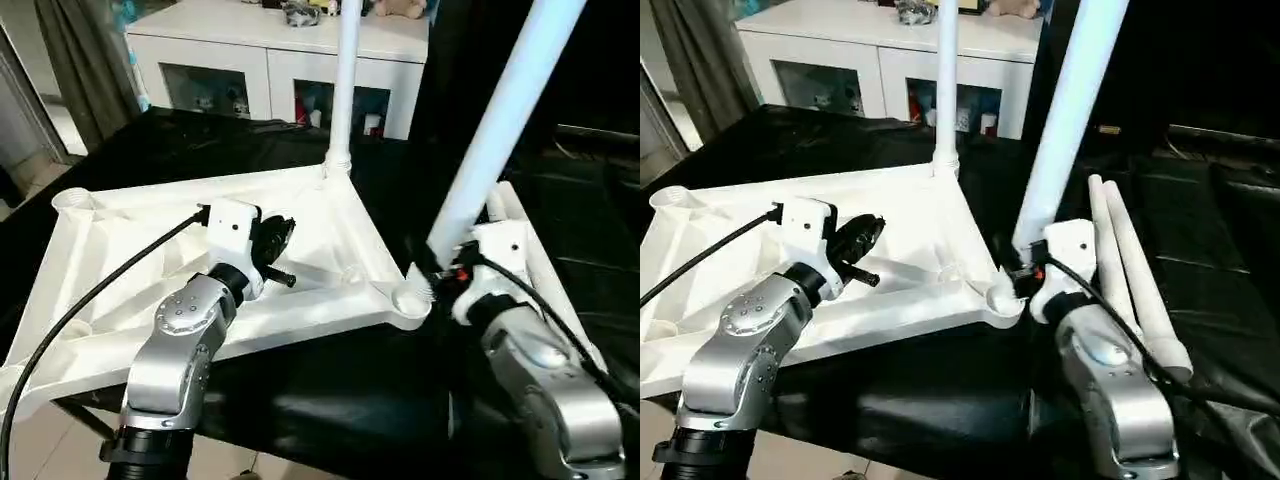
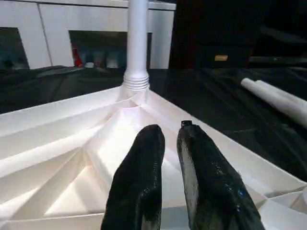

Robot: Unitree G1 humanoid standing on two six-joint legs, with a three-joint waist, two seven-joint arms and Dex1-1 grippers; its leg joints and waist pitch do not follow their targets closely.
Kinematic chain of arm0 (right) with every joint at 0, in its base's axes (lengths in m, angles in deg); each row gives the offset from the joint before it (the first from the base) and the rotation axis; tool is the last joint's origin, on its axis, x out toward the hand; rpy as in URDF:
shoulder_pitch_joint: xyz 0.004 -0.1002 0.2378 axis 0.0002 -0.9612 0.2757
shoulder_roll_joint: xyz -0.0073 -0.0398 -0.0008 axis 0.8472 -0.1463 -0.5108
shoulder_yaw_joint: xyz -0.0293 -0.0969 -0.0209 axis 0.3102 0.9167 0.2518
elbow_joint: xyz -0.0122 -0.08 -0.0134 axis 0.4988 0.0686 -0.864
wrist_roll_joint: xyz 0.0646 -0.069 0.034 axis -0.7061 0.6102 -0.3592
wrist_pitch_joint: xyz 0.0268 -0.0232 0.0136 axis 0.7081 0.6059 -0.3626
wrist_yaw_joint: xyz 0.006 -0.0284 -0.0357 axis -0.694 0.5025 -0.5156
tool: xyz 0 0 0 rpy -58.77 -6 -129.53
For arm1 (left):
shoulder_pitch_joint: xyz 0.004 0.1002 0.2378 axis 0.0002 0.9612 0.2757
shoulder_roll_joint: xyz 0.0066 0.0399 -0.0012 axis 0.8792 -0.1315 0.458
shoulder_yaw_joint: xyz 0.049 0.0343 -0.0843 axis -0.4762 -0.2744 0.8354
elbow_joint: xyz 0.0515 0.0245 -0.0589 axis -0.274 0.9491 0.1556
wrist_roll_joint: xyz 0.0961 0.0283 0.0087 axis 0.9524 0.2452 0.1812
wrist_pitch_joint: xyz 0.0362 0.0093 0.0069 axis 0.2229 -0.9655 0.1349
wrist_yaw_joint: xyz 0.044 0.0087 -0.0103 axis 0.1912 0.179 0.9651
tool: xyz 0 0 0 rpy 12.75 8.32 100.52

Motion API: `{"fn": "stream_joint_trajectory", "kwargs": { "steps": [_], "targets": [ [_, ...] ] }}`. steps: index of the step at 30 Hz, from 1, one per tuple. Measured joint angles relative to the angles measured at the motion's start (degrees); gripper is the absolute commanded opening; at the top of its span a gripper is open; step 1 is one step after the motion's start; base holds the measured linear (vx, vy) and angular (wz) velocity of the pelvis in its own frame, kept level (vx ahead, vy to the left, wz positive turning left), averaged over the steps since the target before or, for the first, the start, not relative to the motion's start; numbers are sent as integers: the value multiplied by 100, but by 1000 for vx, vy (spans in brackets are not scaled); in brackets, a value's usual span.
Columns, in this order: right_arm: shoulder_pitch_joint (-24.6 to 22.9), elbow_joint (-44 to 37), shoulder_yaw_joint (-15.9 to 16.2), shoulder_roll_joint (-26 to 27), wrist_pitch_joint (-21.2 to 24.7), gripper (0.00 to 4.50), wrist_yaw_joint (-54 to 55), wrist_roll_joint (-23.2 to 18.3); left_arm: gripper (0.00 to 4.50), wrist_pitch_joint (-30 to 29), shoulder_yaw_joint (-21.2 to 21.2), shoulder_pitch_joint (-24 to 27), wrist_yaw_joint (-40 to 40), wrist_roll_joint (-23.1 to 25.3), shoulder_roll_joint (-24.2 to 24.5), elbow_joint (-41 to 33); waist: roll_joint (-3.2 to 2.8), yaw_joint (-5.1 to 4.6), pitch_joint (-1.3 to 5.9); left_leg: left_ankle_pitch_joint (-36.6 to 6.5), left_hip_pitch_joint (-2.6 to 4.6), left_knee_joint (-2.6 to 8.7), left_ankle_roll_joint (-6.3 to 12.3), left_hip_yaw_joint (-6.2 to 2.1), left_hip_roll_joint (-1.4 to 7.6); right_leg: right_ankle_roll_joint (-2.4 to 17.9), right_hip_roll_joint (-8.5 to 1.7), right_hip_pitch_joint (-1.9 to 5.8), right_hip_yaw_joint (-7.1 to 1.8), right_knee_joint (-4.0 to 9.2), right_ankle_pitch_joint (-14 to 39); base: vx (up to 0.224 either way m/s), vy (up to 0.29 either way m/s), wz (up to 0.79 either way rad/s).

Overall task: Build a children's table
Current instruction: Rotate table base

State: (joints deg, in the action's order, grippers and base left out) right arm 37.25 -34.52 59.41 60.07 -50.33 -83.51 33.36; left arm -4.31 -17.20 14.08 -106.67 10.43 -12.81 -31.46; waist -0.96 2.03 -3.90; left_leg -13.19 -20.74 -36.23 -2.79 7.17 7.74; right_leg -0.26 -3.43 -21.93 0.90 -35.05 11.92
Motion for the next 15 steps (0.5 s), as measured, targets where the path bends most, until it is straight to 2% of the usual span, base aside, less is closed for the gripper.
{"fn": "stream_joint_trajectory", "kwargs": {
  "steps": [6,8,10,11,12,13,15],
  "targets": [
    [19,0,5,66,62,189,60,2,81,1,8,-13,-44,-33,61,9,11,19,6,110,-36,29,39,12,13,-41,1,-30,1,0,-126,0,0,0],
    [20,0,-4,91,72,189,107,3,81,88,-114,-17,-406,-170,229,9,27,39,11,110,-51,55,38,17,13,-15,1,-51,0,2,-144,58,-14,2],
    [56,1,-33,67,72,189,104,3,81,210,-418,-40,-1094,-357,560,-6,37,86,18,111,-84,76,39,23,17,-20,4,-100,2,-2,-141,56,-18,1],
    [92,2,-34,26,72,189,98,3,101,211,-585,-64,-1439,-413,737,-5,35,110,19,118,-102,77,50,24,20,-20,5,-120,4,-5,-140,0,0,0],
    [148,5,-52,-37,69,189,55,0,101,190,-799,-113,-1830,-462,926,5,33,125,20,130,-122,78,70,27,24,-20,8,-140,6,-11,-139,0,0,0],
    [168,5,-69,-96,68,189,14,-1,101,182,-926,-147,-2043,-487,1018,6,33,131,20,131,-129,78,71,29,26,-20,8,-147,6,-11,-139,0,0,0],
    [176,38,-144,-269,66,189,-130,-8,128,111,-1213,-270,-2476,-496,1207,60,33,142,20,130,-128,78,70,38,27,-18,7,-146,5,-11,-139,0,0,0]
  ]
}}
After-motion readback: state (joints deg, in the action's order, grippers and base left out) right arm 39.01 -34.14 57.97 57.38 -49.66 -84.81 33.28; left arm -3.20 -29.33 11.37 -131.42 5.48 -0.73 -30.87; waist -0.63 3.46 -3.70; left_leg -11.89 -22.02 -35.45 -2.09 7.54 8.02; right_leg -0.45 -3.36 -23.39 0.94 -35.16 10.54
